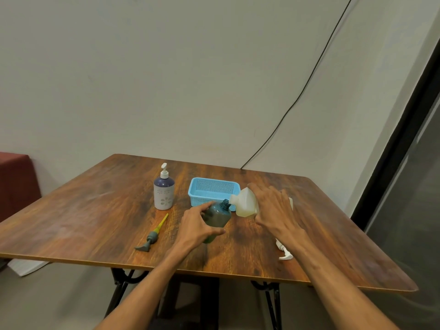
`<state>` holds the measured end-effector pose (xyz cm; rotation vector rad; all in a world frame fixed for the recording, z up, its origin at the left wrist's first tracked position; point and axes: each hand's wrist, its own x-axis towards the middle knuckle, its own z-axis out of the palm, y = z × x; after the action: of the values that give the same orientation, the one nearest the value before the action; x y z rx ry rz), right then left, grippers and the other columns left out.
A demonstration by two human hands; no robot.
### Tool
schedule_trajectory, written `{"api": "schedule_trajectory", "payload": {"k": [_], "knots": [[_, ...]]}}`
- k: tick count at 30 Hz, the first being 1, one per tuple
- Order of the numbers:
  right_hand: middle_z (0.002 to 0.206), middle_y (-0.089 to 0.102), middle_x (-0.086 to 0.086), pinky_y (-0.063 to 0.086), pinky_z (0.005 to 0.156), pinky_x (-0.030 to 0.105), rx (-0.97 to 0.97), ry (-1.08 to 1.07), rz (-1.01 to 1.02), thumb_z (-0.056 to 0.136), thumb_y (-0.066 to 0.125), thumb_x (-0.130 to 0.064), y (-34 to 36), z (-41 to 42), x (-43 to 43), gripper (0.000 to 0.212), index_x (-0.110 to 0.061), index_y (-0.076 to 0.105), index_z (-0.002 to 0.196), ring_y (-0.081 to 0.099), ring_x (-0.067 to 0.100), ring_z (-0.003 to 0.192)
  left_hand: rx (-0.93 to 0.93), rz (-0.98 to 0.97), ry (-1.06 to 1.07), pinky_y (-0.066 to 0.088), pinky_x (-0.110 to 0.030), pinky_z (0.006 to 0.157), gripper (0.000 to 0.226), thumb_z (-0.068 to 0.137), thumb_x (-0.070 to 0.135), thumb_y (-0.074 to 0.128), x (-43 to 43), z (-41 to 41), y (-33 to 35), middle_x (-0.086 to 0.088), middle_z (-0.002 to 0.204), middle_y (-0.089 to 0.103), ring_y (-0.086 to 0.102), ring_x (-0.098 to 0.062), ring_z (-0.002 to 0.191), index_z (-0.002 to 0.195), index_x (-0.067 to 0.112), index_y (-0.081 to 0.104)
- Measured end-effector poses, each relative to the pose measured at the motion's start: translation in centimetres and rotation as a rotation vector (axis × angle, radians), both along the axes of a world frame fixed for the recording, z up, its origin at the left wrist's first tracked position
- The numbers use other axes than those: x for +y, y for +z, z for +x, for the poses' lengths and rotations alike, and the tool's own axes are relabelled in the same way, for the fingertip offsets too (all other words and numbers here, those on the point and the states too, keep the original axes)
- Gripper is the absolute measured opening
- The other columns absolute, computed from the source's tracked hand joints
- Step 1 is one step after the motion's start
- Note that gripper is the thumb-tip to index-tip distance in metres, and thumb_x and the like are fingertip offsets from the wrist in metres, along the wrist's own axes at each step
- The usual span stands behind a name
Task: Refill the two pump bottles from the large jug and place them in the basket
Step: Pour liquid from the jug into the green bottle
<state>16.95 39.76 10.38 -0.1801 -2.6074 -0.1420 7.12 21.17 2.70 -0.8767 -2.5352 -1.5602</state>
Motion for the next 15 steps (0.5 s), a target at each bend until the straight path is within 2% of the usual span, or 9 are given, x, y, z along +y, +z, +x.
{"api": "schedule_trajectory", "payload": {"k": [6, 11, 15], "knots": [[0.117, 0.062, 0.001, 0.039, 0.080, 0.041, 0.004, 0.007, -0.008, 0.068, 0.076, -0.021, 0.00, 0.03, 0.04, 0.067, -0.022, 0.051, 0.130, 0.058, 0.026, 0.098, 0.000, -0.006, 0.002, 0.046, -0.018, 0.084, 0.092, 0.062, 0.032, 0.093, 0.03, 0.03, 0.13, -0.004, 0.131, 0.062, 0.055, -0.007, 0.103, 0.144, 0.020, 0.052], [0.116, 0.062, 0.001, 0.038, 0.080, 0.041, 0.006, 0.012, -0.020, 0.069, 0.075, -0.020, 0.14, 0.12, -0.07, 0.062, -0.021, 0.052, 0.126, 0.057, 0.026, 0.097, -0.002, -0.010, -0.008, 0.042, -0.007, 0.074, 0.092, 0.061, 0.032, 0.094, 0.00, 0.02, 0.10, -0.003, 0.128, 0.064, 0.055, -0.006, 0.100, 0.142, 0.020, 0.053], [0.116, 0.062, 0.000, 0.032, 0.076, 0.038, 0.007, 0.018, -0.016, 0.070, 0.074, -0.019, 0.26, 0.35, -0.25, 0.060, -0.021, 0.053, 0.127, 0.057, 0.026, 0.097, 0.001, -0.014, -0.011, 0.040, -0.005, 0.069, 0.091, 0.062, 0.032, 0.094, -0.09, -0.03, 0.00, -0.002, 0.127, 0.064, 0.054, -0.004, 0.100, 0.142, 0.020, 0.053]]}}
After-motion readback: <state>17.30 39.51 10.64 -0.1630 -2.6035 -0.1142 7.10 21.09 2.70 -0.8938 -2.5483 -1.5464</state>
